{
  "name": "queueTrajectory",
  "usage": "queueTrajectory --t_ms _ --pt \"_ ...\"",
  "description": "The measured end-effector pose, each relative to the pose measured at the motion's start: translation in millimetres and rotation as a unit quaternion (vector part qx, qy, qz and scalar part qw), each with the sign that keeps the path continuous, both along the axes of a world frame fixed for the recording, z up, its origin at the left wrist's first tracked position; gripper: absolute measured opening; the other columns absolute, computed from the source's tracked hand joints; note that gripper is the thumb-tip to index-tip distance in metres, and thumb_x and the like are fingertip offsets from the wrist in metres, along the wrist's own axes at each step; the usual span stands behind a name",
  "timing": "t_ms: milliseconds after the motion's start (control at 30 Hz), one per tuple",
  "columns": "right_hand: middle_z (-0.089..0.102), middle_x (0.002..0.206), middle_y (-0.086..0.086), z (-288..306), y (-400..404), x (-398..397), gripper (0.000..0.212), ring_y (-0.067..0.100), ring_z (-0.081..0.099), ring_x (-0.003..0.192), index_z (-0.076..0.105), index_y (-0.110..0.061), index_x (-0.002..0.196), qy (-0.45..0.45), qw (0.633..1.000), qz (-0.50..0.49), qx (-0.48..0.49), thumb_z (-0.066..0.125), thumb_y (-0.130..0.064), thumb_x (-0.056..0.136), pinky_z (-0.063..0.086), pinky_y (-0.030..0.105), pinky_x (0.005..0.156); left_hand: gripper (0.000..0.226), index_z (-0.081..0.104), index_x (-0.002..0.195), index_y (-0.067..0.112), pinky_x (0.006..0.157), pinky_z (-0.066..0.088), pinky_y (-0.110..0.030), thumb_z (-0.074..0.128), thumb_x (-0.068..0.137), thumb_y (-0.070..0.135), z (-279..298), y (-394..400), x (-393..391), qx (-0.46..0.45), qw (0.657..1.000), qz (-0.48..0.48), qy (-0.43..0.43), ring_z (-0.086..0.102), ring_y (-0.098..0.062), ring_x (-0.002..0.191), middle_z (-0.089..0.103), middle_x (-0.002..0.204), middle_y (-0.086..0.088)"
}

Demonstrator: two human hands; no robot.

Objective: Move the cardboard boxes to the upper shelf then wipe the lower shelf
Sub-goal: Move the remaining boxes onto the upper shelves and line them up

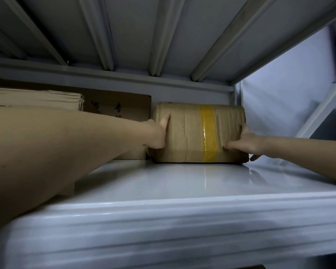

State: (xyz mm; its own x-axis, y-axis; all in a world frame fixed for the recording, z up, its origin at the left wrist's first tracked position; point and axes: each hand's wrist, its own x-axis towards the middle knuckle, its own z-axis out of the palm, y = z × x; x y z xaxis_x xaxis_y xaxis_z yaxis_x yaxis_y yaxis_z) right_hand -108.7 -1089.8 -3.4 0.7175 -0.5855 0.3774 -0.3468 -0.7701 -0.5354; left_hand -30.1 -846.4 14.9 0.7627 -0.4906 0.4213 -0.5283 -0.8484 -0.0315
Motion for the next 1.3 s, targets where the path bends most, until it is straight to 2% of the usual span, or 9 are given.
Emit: queueTrajectory --t_ms 67,200,333,400,500,700,1000,1167,1300 --pt "0.037 0.137 0.019 -6 4 1 0.100 0.035 0.049 0.117 -0.010 -0.019 0.151 0.020 0.999 -0.004 -0.027 0.063 -0.043 0.087 0.054 0.042 0.087 0.086 -0.020 0.148 0.029 0.091 0.050 -0.041 0.048 0.095 0.018 -5 1 -4 0.049 0.997 0.025 -0.056 0.052 -0.035 0.112 0.009 0.151 -0.022" --pt "0.024 0.144 0.017 -15 9 -4 0.101 0.035 0.047 0.117 -0.013 -0.025 0.151 0.049 0.998 0.007 -0.044 0.063 -0.041 0.087 0.053 0.042 0.088 0.080 -0.002 0.150 0.029 0.086 0.049 -0.037 0.052 0.091 0.020 -18 0 -14 0.105 0.984 0.071 -0.124 0.040 -0.035 0.120 -0.002 0.151 -0.015" --pt "0.013 0.151 0.017 -18 16 -8 0.093 0.036 0.047 0.120 -0.006 -0.024 0.151 0.123 0.983 -0.005 -0.137 0.059 -0.046 0.088 0.047 0.038 0.096 0.063 0.016 0.146 0.019 0.086 0.043 -0.037 0.048 0.092 0.015 -32 -5 -16 0.173 0.965 0.039 -0.194 0.031 -0.032 0.129 0.005 0.149 -0.013" --pt "0.017 0.149 0.014 -19 21 -8 0.081 0.032 0.052 0.115 0.007 -0.025 0.149 0.141 0.969 -0.004 -0.201 0.055 -0.049 0.089 0.049 0.037 0.091 0.055 0.021 0.144 0.017 0.091 0.044 -0.039 0.043 0.094 0.011 -34 -6 -18 0.188 0.963 0.018 -0.192 0.032 -0.031 0.129 0.014 0.146 -0.012" --pt "0.021 0.146 0.008 -20 26 -7 0.068 0.029 0.049 0.118 0.021 -0.028 0.146 0.136 0.954 0.024 -0.265 0.051 -0.053 0.090 0.047 0.038 0.097 0.053 0.024 0.145 0.016 0.098 0.044 -0.041 0.042 0.095 0.007 -34 -5 -19 0.196 0.968 0.014 -0.159 0.033 -0.029 0.130 0.017 0.146 -0.009" --pt "0.003 0.159 0.002 -19 24 -2 0.071 0.030 0.020 0.144 0.010 -0.033 0.152 0.187 0.953 0.107 -0.212 0.039 -0.060 0.094 0.023 0.038 0.116 0.046 0.030 0.146 0.011 0.097 0.040 -0.035 0.037 0.101 0.013 -31 -6 -21 0.262 0.956 0.057 -0.123 0.036 -0.027 0.129 0.025 0.149 -0.008" --pt "-0.004 0.162 -0.001 -19 22 6 0.074 0.020 -0.004 0.149 0.007 -0.026 0.154 0.219 0.941 0.191 -0.174 0.031 -0.062 0.094 0.005 0.043 0.120 0.042 0.037 0.142 0.003 0.100 0.036 -0.032 0.030 0.103 0.015 -29 -6 -13 0.321 0.941 0.056 -0.098 0.041 -0.027 0.130 0.033 0.149 -0.013" --pt "-0.004 0.162 -0.003 -18 20 4 0.074 0.018 -0.003 0.148 0.008 -0.023 0.154 0.218 0.944 0.199 -0.150 0.033 -0.059 0.094 0.003 0.040 0.119 0.041 0.042 0.140 0.005 0.097 0.039 -0.032 0.028 0.104 0.019 -28 -4 -9 0.307 0.946 0.049 -0.091 0.045 -0.027 0.127 0.040 0.145 -0.014" --pt "0.020 0.159 0.003 -13 23 0 0.073 0.022 0.021 0.145 0.017 -0.017 0.152 0.191 0.955 0.173 -0.150 0.040 -0.056 0.095 0.020 0.036 0.117 0.040 0.047 0.136 0.008 0.094 0.042 -0.035 0.029 0.103 0.021 -28 -5 -13 0.291 0.951 0.045 -0.099 0.049 -0.027 0.122 0.047 0.139 -0.011"
